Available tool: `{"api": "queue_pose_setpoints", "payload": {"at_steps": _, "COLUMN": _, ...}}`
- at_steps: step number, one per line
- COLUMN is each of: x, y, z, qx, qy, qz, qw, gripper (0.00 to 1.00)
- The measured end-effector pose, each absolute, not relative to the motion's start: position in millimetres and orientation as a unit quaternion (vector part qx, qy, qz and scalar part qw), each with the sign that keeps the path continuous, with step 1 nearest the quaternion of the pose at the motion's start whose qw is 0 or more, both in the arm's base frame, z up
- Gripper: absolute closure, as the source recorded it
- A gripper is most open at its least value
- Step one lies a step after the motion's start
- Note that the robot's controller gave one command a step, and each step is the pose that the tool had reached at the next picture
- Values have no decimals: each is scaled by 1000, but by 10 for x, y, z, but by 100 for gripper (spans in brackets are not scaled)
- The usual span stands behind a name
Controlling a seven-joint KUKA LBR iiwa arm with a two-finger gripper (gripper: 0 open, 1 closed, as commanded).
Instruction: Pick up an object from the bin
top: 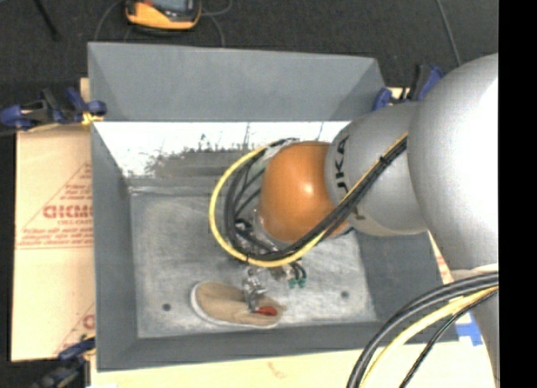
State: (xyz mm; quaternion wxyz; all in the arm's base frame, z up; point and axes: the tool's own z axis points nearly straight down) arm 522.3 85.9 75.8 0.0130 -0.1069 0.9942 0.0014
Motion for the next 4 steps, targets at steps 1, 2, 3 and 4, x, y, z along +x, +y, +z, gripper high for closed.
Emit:
{"api": "queue_pose_setpoints", "payload": {"at_steps": 1, "x": 5143, "y": 850, "z": 746, "qx": -107, "qy": 994, "qz": 0, "qw": -6, "gripper": 100}}
{"api": "queue_pose_setpoints", "payload": {"at_steps": 2, "x": 5144, "y": 851, "z": 746, "qx": -106, "qy": 994, "qz": 0, "qw": -6, "gripper": 100}}
{"api": "queue_pose_setpoints", "payload": {"at_steps": 3, "x": 5144, "y": 794, "z": 1148, "qx": -93, "qy": 996, "qz": 1, "qw": -3, "gripper": 100}}
{"api": "queue_pose_setpoints", "payload": {"at_steps": 4, "x": 5311, "y": 741, "z": 1496, "qx": -95, "qy": 995, "qz": 0, "qw": 4, "gripper": 100}}
